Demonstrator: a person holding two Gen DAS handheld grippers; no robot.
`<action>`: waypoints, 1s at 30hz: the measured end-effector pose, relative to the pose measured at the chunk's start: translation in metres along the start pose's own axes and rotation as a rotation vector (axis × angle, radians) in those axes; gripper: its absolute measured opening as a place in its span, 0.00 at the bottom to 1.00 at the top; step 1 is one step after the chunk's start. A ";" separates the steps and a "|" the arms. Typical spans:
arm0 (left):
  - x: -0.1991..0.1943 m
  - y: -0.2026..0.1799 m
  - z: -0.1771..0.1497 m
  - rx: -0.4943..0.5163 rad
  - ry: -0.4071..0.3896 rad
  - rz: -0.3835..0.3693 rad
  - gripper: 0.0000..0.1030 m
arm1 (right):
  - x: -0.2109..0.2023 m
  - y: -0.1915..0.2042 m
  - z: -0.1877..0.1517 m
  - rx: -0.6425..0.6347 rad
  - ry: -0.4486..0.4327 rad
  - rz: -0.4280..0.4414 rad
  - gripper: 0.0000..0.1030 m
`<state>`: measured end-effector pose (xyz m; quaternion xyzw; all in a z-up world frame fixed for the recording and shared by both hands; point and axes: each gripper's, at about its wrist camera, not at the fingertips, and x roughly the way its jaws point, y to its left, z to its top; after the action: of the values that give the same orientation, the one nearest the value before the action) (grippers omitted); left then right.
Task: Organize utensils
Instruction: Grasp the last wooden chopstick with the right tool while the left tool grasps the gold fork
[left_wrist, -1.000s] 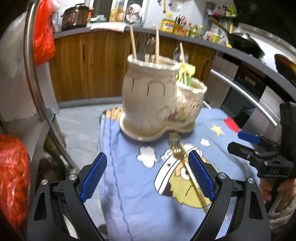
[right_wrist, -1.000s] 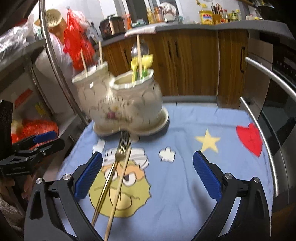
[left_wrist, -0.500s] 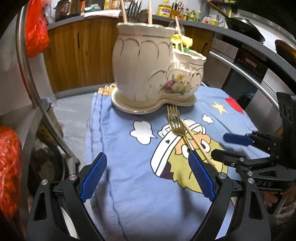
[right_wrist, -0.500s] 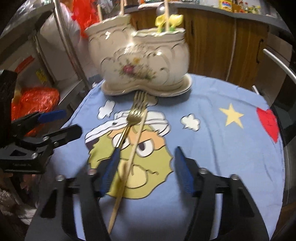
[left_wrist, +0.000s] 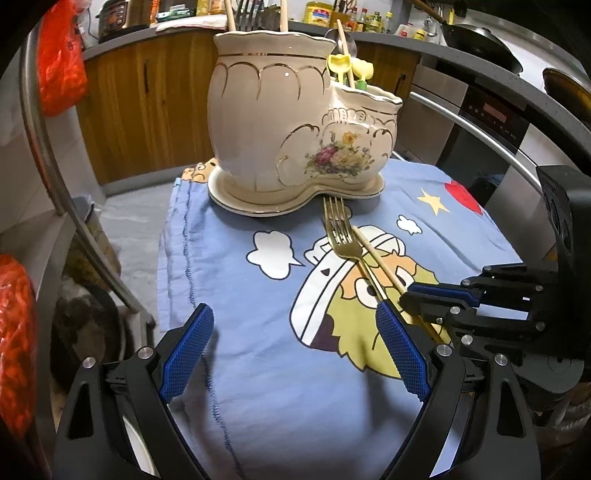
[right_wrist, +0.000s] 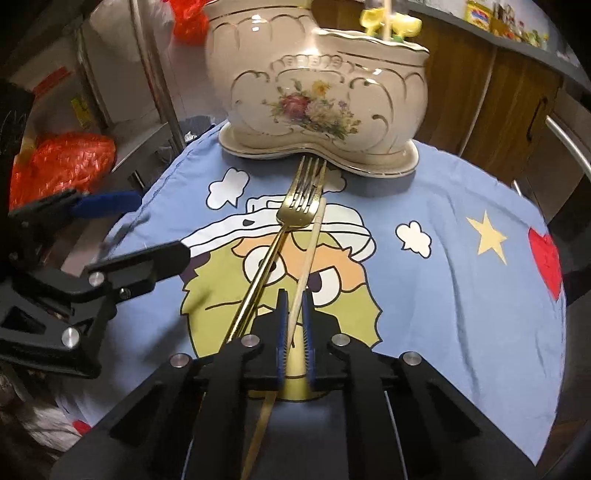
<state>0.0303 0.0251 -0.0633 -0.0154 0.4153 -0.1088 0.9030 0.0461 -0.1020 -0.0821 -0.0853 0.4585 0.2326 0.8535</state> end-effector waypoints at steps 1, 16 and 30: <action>0.000 -0.001 0.000 0.000 0.002 0.001 0.87 | -0.001 -0.005 -0.001 0.029 -0.007 0.015 0.05; 0.030 -0.065 0.003 0.036 0.146 0.005 0.50 | -0.043 -0.060 -0.015 0.158 -0.132 0.052 0.05; 0.045 -0.089 0.010 0.131 0.140 0.151 0.13 | -0.050 -0.079 -0.027 0.198 -0.165 0.089 0.05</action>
<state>0.0498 -0.0717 -0.0798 0.0828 0.4694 -0.0683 0.8764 0.0402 -0.1967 -0.0618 0.0392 0.4106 0.2303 0.8814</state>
